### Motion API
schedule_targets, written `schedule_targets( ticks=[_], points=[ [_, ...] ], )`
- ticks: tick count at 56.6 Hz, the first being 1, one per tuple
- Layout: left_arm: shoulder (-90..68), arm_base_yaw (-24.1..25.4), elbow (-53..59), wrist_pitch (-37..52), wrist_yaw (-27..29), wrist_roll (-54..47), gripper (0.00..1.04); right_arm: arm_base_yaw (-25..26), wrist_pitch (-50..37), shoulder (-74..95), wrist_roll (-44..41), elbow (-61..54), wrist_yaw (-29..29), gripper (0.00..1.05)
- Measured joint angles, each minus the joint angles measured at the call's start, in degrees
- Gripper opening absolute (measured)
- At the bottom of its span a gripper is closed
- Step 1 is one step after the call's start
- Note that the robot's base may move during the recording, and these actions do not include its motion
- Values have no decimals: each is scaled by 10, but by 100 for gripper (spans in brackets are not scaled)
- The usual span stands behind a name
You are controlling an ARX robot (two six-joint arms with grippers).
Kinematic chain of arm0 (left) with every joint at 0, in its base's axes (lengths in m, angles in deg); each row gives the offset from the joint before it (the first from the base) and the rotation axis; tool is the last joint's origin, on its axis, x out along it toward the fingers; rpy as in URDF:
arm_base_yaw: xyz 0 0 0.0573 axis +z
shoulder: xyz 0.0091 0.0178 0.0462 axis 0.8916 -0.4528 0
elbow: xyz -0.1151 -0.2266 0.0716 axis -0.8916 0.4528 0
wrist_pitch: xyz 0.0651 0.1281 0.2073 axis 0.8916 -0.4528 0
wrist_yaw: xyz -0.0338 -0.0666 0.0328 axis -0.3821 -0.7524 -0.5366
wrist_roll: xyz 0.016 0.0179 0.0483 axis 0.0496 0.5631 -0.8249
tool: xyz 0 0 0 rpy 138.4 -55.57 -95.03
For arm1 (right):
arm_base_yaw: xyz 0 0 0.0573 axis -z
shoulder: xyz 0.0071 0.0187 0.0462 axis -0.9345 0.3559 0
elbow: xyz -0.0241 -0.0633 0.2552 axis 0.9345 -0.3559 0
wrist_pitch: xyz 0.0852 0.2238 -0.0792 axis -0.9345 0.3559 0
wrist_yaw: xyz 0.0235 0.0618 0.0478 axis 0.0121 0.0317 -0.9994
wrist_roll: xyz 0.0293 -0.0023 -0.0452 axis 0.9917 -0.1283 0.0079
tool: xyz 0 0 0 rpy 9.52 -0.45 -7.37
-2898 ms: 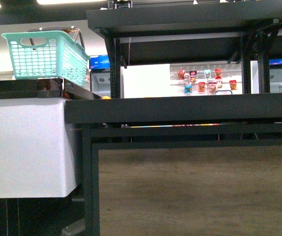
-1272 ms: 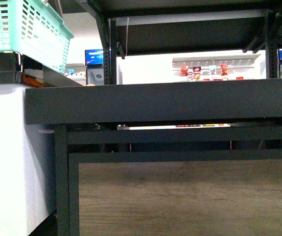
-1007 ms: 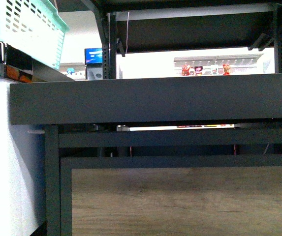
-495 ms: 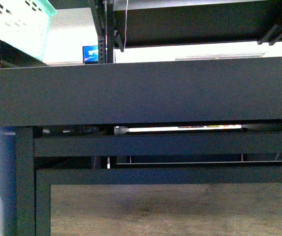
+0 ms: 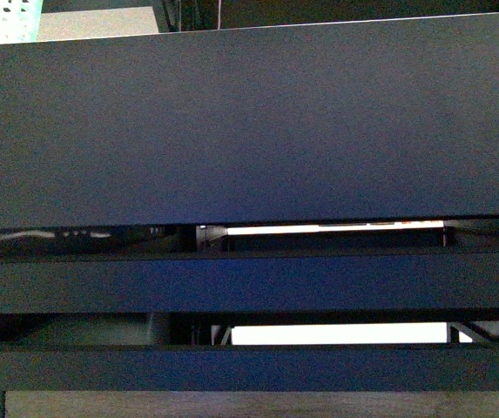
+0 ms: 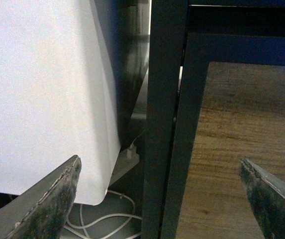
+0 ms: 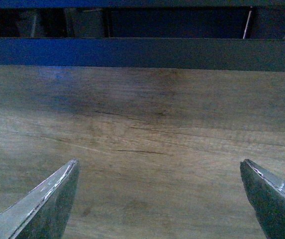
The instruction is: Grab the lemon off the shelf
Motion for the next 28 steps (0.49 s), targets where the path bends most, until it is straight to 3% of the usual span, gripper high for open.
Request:
schedule_targets(
  ticks=[28],
  points=[
    [0, 0, 0, 0, 0, 0, 97, 0, 0, 0, 0, 0, 0, 97]
  ],
)
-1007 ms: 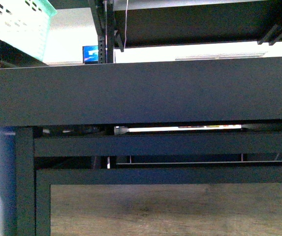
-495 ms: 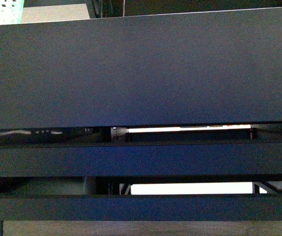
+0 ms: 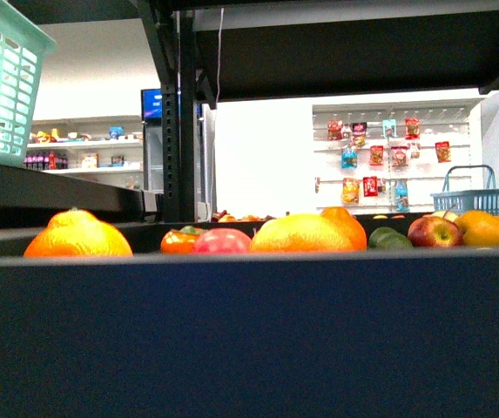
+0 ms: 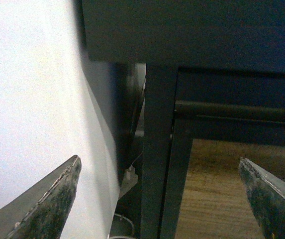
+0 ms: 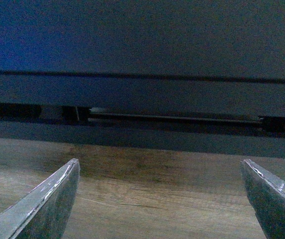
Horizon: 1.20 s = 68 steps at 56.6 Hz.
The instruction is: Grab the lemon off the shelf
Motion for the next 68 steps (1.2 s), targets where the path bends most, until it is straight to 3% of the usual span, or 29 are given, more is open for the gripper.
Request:
schedule_targets(
  ticks=[68],
  points=[
    [0, 0, 0, 0, 0, 0, 97, 0, 0, 0, 0, 0, 0, 97]
  ],
)
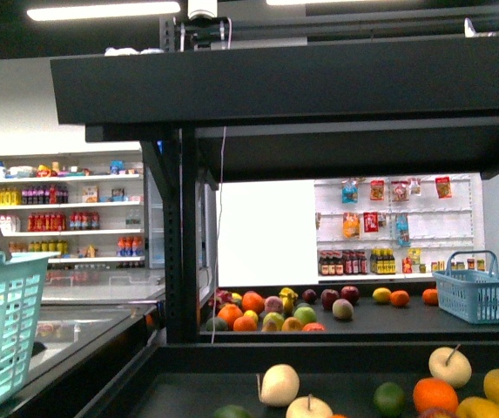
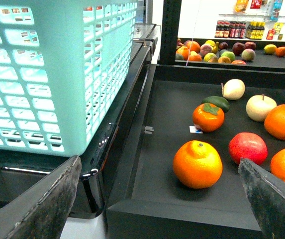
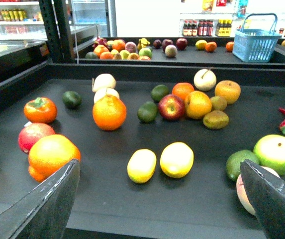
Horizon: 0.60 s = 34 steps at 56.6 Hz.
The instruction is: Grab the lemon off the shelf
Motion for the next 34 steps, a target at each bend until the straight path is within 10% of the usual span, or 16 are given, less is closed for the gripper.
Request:
schedule_targets(
  ticks=[34],
  points=[
    [0, 0, 0, 0, 0, 0, 97, 0, 0, 0, 0, 0, 0, 97]
  ],
)
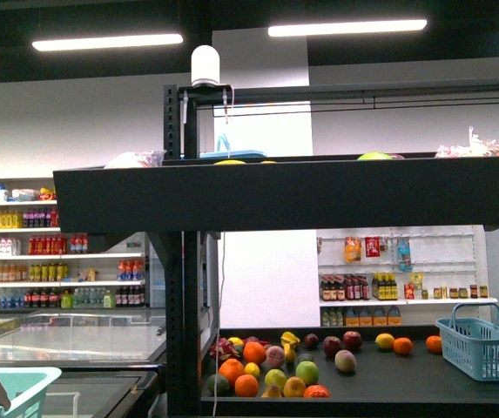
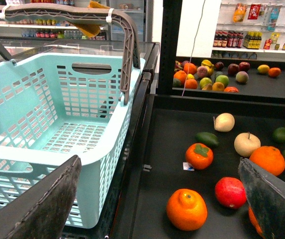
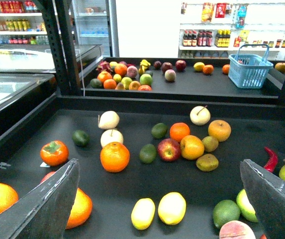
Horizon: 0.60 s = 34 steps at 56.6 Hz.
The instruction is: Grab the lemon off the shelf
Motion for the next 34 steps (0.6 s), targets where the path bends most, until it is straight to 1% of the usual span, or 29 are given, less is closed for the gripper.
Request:
schedule_targets(
  ticks=[12, 14, 16, 20, 23, 28, 34],
  points=[
    [-1, 0, 0, -2, -2, 3, 97, 0, 0, 0, 0, 0, 0, 97],
    [-17, -3, -14, -47, -11, 61, 97, 0, 0, 0, 0, 0, 0, 97],
    [-43, -11, -26, -70, -9, 112, 97, 0, 0, 0, 0, 0, 0, 97],
    [-92, -33, -52, -63, -13, 222, 97, 0, 0, 0, 0, 0, 0, 97],
    [-131, -33, -83, -39, -29, 284, 97, 0, 0, 0, 0, 0, 0, 97],
    [-208, -2, -144, 8, -73, 344, 97, 0, 0, 0, 0, 0, 0, 97],
    [-319, 90, -225, 59, -153, 424, 97, 0, 0, 0, 0, 0, 0, 97]
  ],
)
